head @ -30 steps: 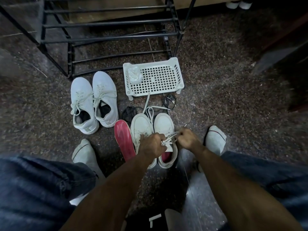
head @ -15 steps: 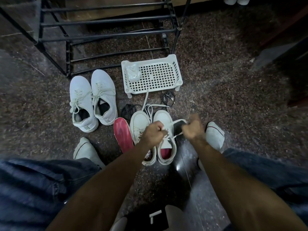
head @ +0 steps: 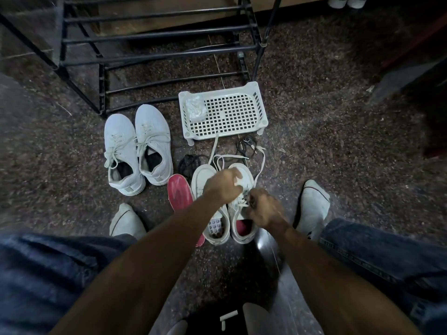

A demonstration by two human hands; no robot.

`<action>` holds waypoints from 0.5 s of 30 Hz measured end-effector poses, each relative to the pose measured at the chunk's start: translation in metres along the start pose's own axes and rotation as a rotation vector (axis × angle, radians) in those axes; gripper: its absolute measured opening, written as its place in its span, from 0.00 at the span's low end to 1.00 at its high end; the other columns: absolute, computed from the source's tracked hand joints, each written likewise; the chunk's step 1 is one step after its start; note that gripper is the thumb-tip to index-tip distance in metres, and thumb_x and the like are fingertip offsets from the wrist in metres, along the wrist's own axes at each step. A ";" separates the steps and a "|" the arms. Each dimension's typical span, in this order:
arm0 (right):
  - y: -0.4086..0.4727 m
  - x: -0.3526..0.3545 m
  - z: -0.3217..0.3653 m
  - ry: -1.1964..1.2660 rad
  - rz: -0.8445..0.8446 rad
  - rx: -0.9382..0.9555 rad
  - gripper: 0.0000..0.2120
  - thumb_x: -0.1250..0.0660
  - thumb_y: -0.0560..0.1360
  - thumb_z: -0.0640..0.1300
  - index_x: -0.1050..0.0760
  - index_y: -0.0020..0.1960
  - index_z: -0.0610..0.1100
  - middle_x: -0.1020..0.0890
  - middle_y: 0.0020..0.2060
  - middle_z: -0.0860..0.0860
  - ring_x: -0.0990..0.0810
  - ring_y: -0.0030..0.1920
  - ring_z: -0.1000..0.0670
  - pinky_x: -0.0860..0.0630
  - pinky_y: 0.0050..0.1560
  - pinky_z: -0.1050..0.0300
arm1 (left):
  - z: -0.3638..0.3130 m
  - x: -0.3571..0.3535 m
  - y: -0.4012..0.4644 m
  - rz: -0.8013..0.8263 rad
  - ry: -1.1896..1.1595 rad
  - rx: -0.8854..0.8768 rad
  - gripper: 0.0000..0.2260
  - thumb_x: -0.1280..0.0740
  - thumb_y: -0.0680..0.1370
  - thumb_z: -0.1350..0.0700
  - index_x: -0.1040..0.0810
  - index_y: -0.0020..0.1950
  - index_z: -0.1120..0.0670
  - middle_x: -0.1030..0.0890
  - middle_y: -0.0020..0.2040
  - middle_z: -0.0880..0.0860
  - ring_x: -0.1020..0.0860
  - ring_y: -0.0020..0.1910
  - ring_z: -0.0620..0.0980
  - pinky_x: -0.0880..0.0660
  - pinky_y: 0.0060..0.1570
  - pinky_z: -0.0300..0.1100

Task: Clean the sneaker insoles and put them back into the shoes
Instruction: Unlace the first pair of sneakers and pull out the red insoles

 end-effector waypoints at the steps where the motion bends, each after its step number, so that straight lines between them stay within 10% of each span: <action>1: 0.002 -0.001 -0.002 0.045 -0.003 -0.012 0.14 0.30 0.64 0.48 0.34 0.42 0.56 0.23 0.45 0.51 0.23 0.43 0.44 0.27 0.43 0.53 | 0.009 -0.015 -0.007 0.081 0.077 -0.005 0.11 0.31 0.74 0.55 0.22 0.57 0.48 0.19 0.54 0.52 0.20 0.50 0.52 0.24 0.53 0.45; 5: 0.005 -0.004 -0.010 0.215 -0.027 -0.062 0.13 0.31 0.59 0.45 0.33 0.39 0.54 0.24 0.34 0.55 0.23 0.38 0.46 0.25 0.41 0.51 | 0.027 -0.048 -0.021 0.057 0.302 -0.136 0.15 0.33 0.72 0.49 0.24 0.58 0.46 0.21 0.56 0.50 0.23 0.57 0.51 0.35 0.64 0.50; 15: -0.001 0.013 -0.029 -0.047 -0.058 -0.136 0.11 0.33 0.72 0.48 0.35 0.40 0.48 0.23 0.43 0.49 0.22 0.44 0.43 0.29 0.43 0.54 | 0.043 -0.045 -0.032 -0.072 0.275 -0.123 0.13 0.34 0.75 0.55 0.29 0.58 0.45 0.21 0.52 0.47 0.21 0.54 0.52 0.43 0.70 0.60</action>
Point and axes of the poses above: each hand's wrist, its own y-axis towards the middle knuckle, its own x-axis out of the back of the hand, z = x × y, the point moved 3 cm from there along y, towards the middle knuckle
